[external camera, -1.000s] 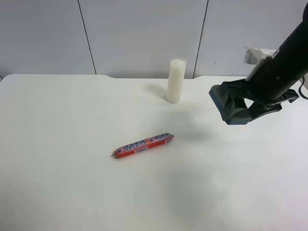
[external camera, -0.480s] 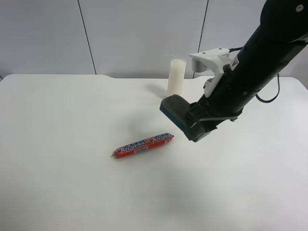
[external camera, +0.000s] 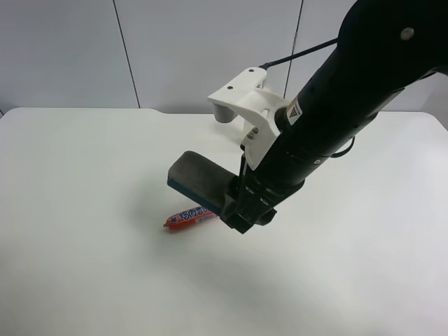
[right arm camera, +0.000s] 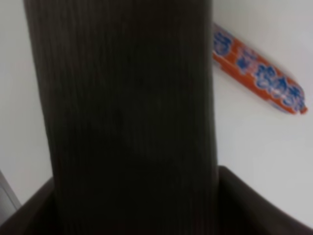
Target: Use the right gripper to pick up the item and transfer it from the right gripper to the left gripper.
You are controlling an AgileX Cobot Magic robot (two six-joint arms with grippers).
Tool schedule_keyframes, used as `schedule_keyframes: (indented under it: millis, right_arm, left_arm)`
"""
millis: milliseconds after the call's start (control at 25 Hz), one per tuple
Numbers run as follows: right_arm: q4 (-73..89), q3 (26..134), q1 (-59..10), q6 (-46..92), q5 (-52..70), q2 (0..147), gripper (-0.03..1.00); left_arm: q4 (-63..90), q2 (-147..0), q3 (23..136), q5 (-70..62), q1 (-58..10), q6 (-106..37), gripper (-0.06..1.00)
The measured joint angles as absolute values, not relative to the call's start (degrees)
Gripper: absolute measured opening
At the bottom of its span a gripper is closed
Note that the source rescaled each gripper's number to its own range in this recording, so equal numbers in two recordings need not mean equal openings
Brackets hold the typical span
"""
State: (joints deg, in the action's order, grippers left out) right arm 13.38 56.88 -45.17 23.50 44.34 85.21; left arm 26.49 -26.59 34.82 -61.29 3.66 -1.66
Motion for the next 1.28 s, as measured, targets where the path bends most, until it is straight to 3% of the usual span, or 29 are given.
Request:
schedule_keyframes:
  millis: [440,1280]
  right_arm:
    - [13.4,56.9,-49.9,27.0,38.8,85.2,0.0]
    - [38.7,56.9,-50.0,47.4,37.0,85.2,0.0]
  left_arm:
    - [53.3,-46.7,36.6,-61.4,-0.6,-13.1,1.0]
    - [63.4,-61.5,36.9,-60.9,-2.1,-21.3,1.0]
